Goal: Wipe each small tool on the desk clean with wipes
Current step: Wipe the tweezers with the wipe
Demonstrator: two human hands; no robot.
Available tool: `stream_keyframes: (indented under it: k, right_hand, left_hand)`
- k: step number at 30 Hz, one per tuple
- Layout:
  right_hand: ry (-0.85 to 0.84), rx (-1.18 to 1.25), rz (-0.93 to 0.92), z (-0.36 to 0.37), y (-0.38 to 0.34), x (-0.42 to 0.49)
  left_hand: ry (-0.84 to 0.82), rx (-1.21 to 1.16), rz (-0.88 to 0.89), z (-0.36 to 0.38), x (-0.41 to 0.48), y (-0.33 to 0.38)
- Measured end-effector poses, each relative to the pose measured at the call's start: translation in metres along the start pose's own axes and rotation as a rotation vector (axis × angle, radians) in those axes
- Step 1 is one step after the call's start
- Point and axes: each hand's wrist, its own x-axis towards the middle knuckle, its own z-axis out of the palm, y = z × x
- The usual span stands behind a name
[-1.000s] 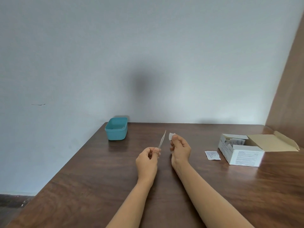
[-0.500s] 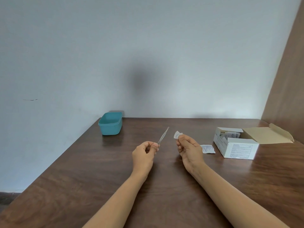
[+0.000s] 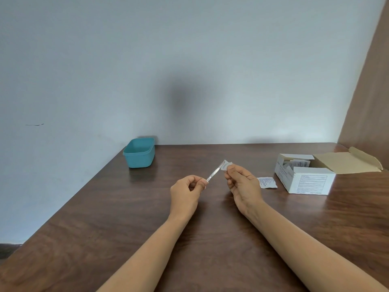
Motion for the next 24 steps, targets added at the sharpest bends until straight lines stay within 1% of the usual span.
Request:
stream_keyframes:
  k: [9,13,24]
  right_hand:
    - [-0.071,0.02,0.04,-0.0017,-0.0026,-0.001]
    - [-0.074,0.023,0.053,-0.0014,-0.0025,-0.0006]
    - [-0.068,0.033,0.07,-0.0023,-0.0023,0.002]
  left_hand:
    - [-0.016,0.057,0.018,0.0004,-0.0012,0.0015]
    - [-0.028,0.089,0.025,0.001,-0.0009,0.0005]
    - [-0.058,0.295,0.146,0.004,-0.0075,0.0076]
